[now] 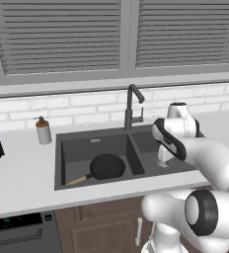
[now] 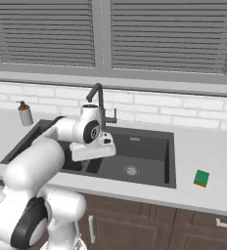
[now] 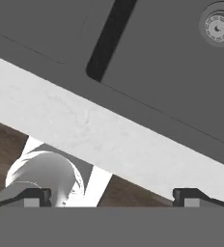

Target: Pick the pan and sponge and place them into the sink. Then turn on the water.

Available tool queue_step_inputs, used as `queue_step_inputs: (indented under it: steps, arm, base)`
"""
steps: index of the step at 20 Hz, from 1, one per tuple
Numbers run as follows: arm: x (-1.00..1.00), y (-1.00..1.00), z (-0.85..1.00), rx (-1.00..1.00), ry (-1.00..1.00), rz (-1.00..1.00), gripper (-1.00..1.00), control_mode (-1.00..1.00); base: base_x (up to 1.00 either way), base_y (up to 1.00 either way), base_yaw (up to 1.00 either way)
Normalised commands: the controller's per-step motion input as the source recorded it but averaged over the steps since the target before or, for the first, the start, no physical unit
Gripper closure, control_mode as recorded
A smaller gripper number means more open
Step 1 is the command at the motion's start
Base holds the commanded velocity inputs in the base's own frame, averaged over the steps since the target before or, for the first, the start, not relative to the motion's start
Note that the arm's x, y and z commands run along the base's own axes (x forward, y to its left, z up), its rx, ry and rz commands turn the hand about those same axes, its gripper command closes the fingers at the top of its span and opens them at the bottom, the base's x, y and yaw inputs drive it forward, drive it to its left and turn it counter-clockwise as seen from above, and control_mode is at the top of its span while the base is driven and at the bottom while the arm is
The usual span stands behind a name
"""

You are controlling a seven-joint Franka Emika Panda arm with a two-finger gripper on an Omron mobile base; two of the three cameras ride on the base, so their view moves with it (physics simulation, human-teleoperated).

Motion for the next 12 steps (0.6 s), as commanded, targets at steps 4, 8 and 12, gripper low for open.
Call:
queue_step_inputs:
  steps: [4,8,12]
  arm:
    - [0.00,-0.76,0.00,0.00,0.11,0.08,-1.00,-1.00]
    - [0.04,-0.83,0.00,0.00,0.12,0.07,-1.00,-1.00]
    - [0.35,-0.87,0.00,0.00,0.12,0.04,-1.00,-1.00]
  base:
    - [0.00,0.00,0.00]
    - [0.00,0.00,0.00]
    - [0.00,0.00,0.00]
